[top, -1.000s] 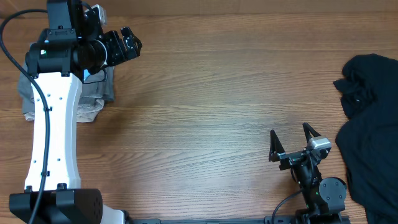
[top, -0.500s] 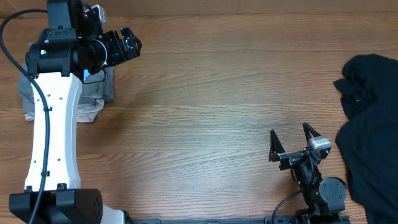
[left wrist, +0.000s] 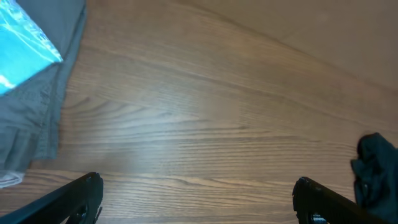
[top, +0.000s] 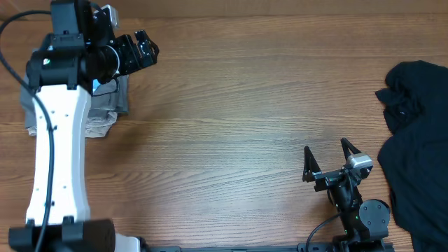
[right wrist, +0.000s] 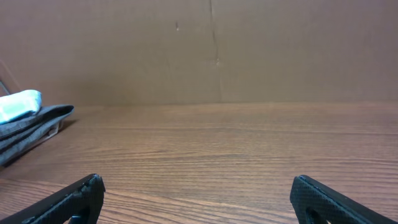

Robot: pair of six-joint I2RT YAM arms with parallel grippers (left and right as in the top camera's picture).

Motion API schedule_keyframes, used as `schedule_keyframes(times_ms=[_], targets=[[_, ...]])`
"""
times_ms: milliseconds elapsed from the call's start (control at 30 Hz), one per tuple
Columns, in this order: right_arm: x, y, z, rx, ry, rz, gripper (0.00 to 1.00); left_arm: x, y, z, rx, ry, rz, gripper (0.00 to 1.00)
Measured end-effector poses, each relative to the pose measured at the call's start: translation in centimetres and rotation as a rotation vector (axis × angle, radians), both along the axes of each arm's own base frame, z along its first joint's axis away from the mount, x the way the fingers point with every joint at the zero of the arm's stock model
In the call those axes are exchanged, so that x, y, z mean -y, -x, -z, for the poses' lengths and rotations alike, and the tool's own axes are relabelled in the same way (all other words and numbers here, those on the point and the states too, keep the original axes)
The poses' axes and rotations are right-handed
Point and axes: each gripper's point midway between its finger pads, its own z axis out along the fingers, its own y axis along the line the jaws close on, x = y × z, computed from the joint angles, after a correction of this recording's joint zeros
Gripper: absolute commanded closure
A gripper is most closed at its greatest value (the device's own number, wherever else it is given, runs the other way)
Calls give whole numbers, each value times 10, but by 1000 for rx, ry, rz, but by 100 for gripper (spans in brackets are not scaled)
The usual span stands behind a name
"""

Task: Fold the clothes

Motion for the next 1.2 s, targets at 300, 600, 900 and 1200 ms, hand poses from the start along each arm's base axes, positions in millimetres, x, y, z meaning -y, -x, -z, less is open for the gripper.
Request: schedule_keyframes(times_ms=[300, 600, 900, 1200], targets=[[0, 0, 0, 0, 0, -1, 0, 6, 106, -144, 411, -25, -2, 0], [0, 0, 0, 1, 0, -1, 0, 13, 237, -226, 767, -44, -2, 0], [0, 0, 0, 1, 0, -1, 0, 19, 336, -246, 994, -57, -2, 0], [0, 0, 0, 0, 0, 0, 0, 20, 359, -184, 967, -56, -3, 0]])
